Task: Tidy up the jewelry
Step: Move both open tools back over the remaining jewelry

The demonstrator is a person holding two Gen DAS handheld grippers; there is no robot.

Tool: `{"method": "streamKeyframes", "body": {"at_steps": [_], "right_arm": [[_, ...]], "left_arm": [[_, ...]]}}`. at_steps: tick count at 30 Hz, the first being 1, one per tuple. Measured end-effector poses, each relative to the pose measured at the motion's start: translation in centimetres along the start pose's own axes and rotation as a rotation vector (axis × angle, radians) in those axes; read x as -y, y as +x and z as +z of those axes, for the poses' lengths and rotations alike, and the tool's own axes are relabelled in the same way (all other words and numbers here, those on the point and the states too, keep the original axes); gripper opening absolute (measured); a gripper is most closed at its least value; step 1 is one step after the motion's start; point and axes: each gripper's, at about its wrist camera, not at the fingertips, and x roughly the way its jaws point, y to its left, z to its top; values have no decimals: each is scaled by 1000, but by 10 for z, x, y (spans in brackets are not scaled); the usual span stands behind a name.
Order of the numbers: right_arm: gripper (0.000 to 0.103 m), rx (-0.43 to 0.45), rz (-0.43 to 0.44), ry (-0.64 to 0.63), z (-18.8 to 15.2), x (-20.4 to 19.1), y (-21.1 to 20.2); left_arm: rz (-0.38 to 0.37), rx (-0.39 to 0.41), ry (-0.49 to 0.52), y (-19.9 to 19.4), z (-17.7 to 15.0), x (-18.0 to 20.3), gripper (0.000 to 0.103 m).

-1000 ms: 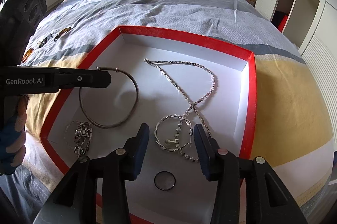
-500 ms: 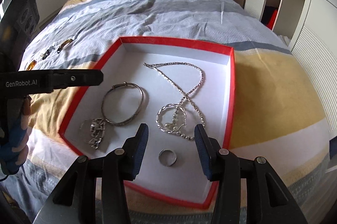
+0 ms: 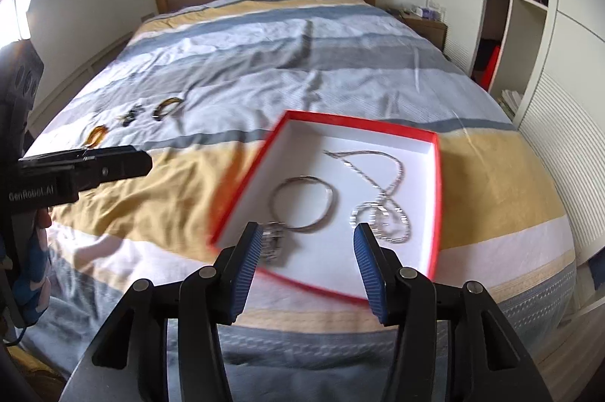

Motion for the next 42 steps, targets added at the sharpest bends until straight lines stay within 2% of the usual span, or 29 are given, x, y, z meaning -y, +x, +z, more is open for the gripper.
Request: {"method": "streamKeyframes", "body": {"at_steps": [4,12,19,24,35,42], "right_arm": [[50,17,12,-21,0,-24,-14],[50,39,22,-86,4,-75,-36],[53,14,21,-154,5,-111,-38],[53,1,35,-166,9,-128,-27],[54,-30,93,-253,33,-176,18],[54,-60,161,-311,57,-205,71]], "left_arm": [[40,21,-12,-30,-17,-18,49],[112,81,-100,-85,-47,-76,49],[206,117,-142,-110,-71,-124,49],[297,128,-141,-117,-85,-154,49],[414,165,-237,-120,-103,-217,49],[434,198,-302,-109,-91,-255,49]]}}
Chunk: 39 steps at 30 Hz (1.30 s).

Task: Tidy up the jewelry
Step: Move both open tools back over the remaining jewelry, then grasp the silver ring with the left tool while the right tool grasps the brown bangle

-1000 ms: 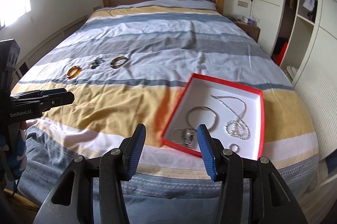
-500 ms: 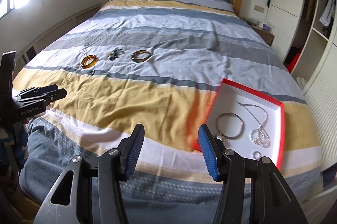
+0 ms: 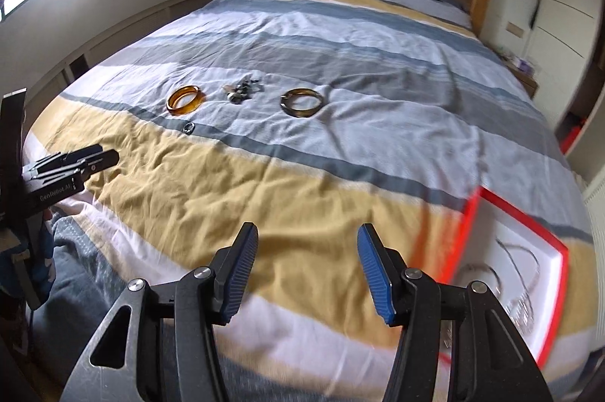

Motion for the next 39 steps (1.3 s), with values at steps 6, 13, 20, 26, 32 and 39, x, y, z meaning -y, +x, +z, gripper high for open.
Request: {"method": "streamKeyframes", "body": {"at_steps": [6,13,20,26,32,39], "right_arm": [[54,-14,56,-31,26,1,52],[54,-15,105,-40,53,12,108],[54,-6,157,-35,68,17,154],[54,12,190,-57,77,8,179],[54,42,201,-98,89,-3,193],[50,61,202,-124,109,-6,215]], "left_arm": [[-25,-24,4,46,22,-1,49],[-20,-65,7,107,36,0,48],[20,-94,-11,145,40,-4,47],[58,-105,10,162,37,-2,22],[47,-76,4,158,35,-4,17],[8,-48,-2,153,35,-6,17]]}}
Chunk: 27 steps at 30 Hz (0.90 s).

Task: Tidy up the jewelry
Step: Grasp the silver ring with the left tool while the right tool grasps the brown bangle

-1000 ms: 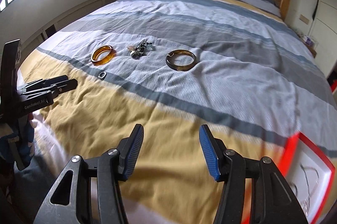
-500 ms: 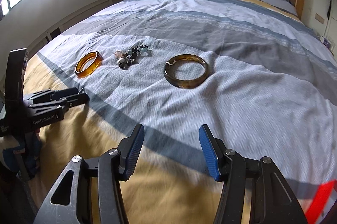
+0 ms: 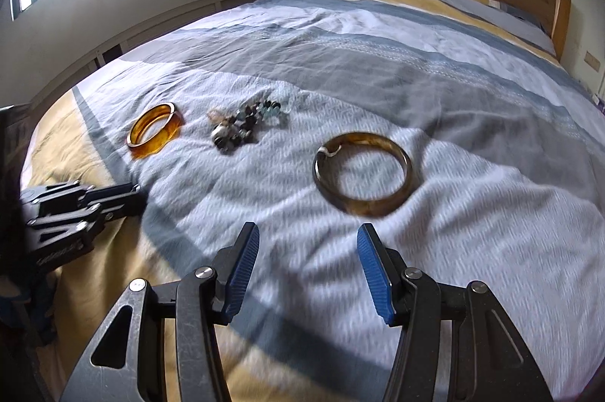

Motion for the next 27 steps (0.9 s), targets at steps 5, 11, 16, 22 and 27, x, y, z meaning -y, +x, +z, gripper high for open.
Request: {"method": "streamKeyframes", "body": {"at_steps": [5,11,16,22,27], "right_arm": [[36,10,-6,-26,15,2,17],[35,16,-22,-52,27,2,28],[20,-30,-33,-65,28,3,45],[18,-110,-3,-83,36,6,66],[10,-116,15,-70,40,2,58]], "left_arm": [[-30,-5,-8,1,0,-2,17],[-54,-4,-18,2,-1,-3,17],[-66,-1,-22,1,-1,-5,17],[-65,10,-12,-3,-2,-2,17],[-74,32,-4,-13,0,2,17]]}}
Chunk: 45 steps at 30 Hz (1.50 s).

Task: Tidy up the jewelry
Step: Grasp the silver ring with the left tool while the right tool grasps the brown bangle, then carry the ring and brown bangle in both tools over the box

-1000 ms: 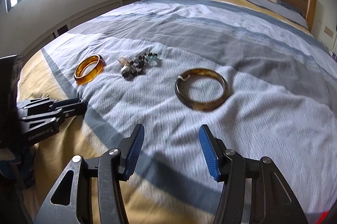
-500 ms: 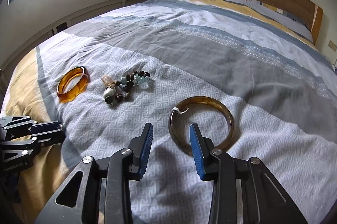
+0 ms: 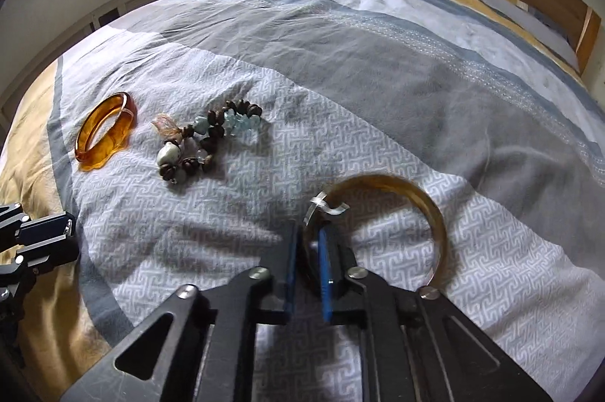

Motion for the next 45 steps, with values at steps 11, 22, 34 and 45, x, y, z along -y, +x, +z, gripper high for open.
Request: {"method": "streamKeyframes", "body": {"at_steps": [11,22,34,45], "right_arm": [[9,100,39,133,-33,-26,-96],[9,193,-53,246,-106,-23,-239],[9,214,-245,415,-241,39,-357],[9,142,-287,488,-309,110,-362]], "left_arm": [[-40,30,23,-44,2,21,17],[-110,18,71,-123,-22,72,17],[-330,-31,216,-169,-27,200,17],[-442,-158,348,-119,-43,328,17]]}}
